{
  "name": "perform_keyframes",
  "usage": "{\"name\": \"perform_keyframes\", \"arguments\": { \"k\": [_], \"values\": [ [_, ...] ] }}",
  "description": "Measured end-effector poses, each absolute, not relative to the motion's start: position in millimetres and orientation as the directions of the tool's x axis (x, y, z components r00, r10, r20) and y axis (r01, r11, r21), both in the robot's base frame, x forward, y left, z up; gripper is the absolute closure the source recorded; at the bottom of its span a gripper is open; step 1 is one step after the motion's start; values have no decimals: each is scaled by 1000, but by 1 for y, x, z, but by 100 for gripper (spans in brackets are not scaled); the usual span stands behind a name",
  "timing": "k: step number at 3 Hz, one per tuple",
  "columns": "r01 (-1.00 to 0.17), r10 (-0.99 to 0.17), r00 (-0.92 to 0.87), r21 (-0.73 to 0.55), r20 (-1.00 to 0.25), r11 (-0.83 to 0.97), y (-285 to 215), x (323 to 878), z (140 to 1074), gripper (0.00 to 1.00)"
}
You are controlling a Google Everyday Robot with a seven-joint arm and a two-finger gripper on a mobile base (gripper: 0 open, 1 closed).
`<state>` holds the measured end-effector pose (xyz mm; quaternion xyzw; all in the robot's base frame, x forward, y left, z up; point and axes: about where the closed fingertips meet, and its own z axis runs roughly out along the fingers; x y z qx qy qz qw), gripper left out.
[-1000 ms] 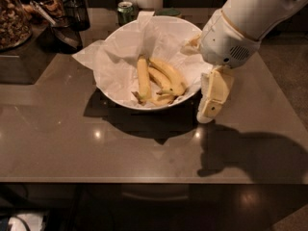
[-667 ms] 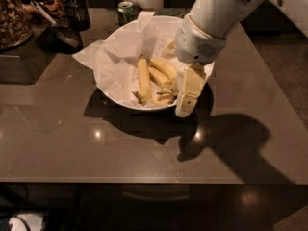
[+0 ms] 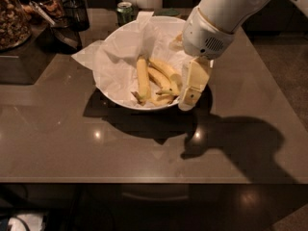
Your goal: Pick banana from white bowl
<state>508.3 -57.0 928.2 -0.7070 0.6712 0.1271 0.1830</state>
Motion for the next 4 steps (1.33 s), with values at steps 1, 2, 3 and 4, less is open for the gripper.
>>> {"name": "perform_keyframes", "arguments": {
  "k": [1, 2, 3, 4],
  "values": [
    [-992, -890, 21, -121, -456, 38, -76, 531, 951, 0],
    [-979, -827, 11, -174, -562, 105, -85, 566, 983, 0],
    [-979, -827, 11, -174, -562, 105, -85, 566, 983, 0],
    [-983, -811, -31, -129, -584, 131, -69, 579, 963, 0]
  ]
}}
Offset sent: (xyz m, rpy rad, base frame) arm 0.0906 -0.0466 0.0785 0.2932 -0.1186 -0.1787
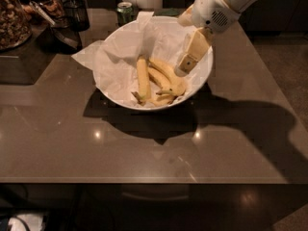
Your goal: Pick banana from white bowl
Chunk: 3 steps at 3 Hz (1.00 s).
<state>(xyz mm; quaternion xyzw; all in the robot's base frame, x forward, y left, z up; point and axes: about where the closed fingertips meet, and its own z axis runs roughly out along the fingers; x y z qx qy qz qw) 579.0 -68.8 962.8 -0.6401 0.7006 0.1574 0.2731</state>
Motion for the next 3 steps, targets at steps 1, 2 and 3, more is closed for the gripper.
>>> {"name": "perform_keyframes", "arguments": {
  "k": [1, 2, 3],
  "values": [
    [-988, -785, -92, -44, -612, 150, -45, 594, 935, 0],
    [-988, -785, -92, -43, -612, 150, -45, 594, 934, 0],
    [-988, -785, -92, -43, -612, 149, -45, 594, 934, 20]
  ]
}}
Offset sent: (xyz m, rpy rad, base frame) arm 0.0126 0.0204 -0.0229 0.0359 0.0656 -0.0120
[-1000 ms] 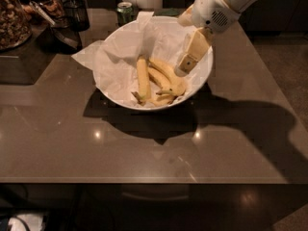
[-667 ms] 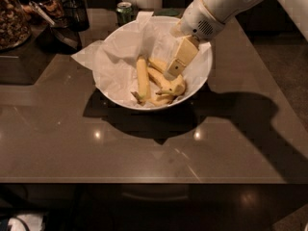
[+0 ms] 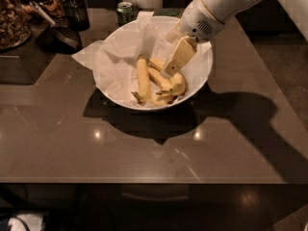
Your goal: Pick banana from white bowl
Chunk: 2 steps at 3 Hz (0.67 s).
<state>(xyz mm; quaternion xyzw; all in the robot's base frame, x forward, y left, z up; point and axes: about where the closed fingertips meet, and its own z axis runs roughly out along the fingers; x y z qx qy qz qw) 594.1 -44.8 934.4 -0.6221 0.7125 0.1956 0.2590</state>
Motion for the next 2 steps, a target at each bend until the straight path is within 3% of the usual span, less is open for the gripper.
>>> {"name": "perform_keyframes", "arguments": {
  "k": [1, 2],
  "values": [
    [-988, -785, -92, -43, -612, 149, -45, 594, 934, 33],
    [-988, -785, -92, -43, -612, 149, -45, 594, 934, 27]
  ]
}}
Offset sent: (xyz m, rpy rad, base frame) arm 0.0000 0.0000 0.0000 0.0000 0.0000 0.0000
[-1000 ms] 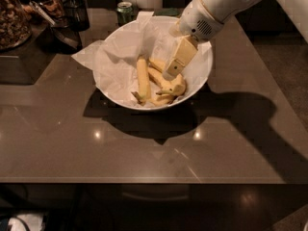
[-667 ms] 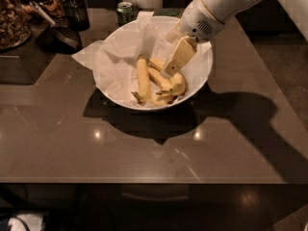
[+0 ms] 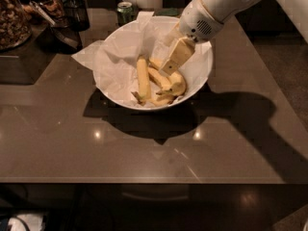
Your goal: Pick banana from white bowl
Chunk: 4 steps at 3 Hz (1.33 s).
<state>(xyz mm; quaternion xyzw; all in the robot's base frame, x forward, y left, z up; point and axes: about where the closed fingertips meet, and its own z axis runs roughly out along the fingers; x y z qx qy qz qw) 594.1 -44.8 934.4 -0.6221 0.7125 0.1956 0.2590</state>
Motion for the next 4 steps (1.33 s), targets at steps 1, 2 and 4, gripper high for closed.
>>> {"name": "perform_keyframes", "arguments": {
  "k": [1, 2, 4],
  "values": [
    [-980, -794, -144, -24, -591, 195, -44, 598, 931, 24],
    [-965, -796, -221, 11, -564, 260, -39, 604, 923, 27],
    [-952, -786, -259, 9, -561, 307, -29, 608, 931, 21]
  ]
}}
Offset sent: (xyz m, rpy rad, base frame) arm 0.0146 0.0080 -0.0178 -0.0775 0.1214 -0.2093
